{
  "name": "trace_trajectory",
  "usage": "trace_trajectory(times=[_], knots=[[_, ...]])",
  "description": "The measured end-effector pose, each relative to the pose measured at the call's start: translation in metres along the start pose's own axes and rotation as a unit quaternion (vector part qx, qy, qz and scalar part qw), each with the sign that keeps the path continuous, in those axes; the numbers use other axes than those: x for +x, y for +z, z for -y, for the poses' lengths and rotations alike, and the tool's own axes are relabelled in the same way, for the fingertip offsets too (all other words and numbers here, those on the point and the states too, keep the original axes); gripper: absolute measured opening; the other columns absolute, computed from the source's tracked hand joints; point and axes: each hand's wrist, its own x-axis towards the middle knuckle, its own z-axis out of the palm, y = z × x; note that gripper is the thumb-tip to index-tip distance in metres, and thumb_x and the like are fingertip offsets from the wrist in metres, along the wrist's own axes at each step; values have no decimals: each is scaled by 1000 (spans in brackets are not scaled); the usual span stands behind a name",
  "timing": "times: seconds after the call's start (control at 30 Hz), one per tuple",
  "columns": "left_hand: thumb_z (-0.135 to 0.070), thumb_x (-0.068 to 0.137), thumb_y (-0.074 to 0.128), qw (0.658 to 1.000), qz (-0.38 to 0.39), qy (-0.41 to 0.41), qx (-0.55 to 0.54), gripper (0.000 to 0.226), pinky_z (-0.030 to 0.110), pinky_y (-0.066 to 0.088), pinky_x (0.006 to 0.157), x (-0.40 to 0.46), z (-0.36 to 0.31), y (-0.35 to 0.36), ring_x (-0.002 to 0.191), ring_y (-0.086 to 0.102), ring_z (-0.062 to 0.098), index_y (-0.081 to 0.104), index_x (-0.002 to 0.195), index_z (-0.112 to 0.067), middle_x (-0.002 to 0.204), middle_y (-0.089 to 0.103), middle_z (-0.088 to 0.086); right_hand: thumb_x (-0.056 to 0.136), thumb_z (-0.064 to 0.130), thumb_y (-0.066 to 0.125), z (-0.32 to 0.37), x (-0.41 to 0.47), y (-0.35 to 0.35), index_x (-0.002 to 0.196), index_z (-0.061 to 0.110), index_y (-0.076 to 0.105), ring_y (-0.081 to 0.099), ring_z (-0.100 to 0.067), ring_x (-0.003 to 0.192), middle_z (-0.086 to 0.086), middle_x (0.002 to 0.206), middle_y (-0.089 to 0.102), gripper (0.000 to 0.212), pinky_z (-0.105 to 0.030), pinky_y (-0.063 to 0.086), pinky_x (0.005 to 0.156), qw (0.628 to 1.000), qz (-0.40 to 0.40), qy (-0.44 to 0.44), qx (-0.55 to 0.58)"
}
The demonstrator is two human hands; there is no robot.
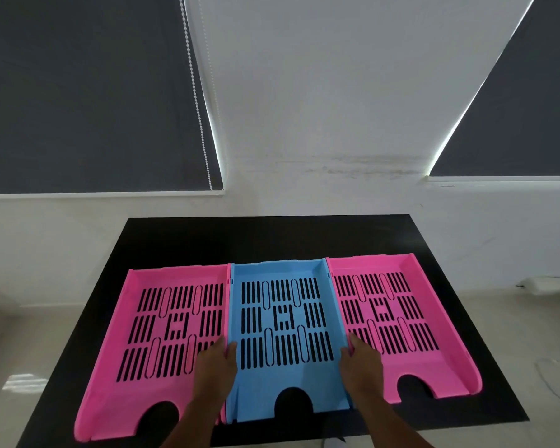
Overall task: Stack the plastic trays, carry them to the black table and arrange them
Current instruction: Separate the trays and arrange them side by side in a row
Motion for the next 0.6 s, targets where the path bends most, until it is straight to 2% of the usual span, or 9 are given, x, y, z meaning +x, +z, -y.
trace_trajectory(times=[0.07,0.1,0.27,0.33,0.4,0.53,0.6], knots=[[-17,99,52,1000,0,2,5,37,12,35,39,0,-1,-1,40,38,1,45,63,-20,52,45,-6,97,6,57,1,0,0,125,2,65,70,-5,66,-13,96,76,29,-26,64,65,1000,-3,-2,-1],[-16,99,52,1000,-2,5,9,37,13,37,37,0,-2,-2,39,38,0,45,63,-20,52,45,-7,97,6,57,1,-1,0,125,3,65,70,-6,66,-11,93,76,29,-29,65,67,1000,-2,-4,-2],[-14,99,49,1000,6,19,23,34,12,40,38,2,-8,-3,38,42,0,47,66,-21,52,47,-8,98,5,53,1,-3,0,133,5,61,60,-4,45,0,65,66,36,-17,55,46,1000,3,-14,2],[-15,100,48,999,9,18,33,29,12,39,39,5,-10,-1,39,43,0,55,72,-16,53,48,-8,98,5,53,2,-1,-2,133,4,61,57,-4,41,1,61,64,37,-14,50,41,1000,4,-17,-2],[-15,100,47,999,15,14,38,26,12,39,40,9,-14,-1,41,45,0,60,79,-10,55,49,-8,98,5,53,3,1,-3,133,3,60,56,-4,40,0,59,64,36,-14,48,39,1000,4,-22,-10],[-16,101,46,999,19,8,36,25,13,40,41,18,-21,2,42,45,0,61,82,-8,56,49,-8,98,7,51,3,12,-2,142,7,53,61,-4,45,-4,70,71,43,-21,59,49,999,-2,-29,-25],[-16,101,46,999,22,8,33,25,13,40,42,25,-24,3,43,46,1,61,83,-7,57,49,-8,98,7,50,5,22,-1,141,7,54,64,-6,47,-4,71,71,43,-24,61,49,999,-4,-26,-26]])
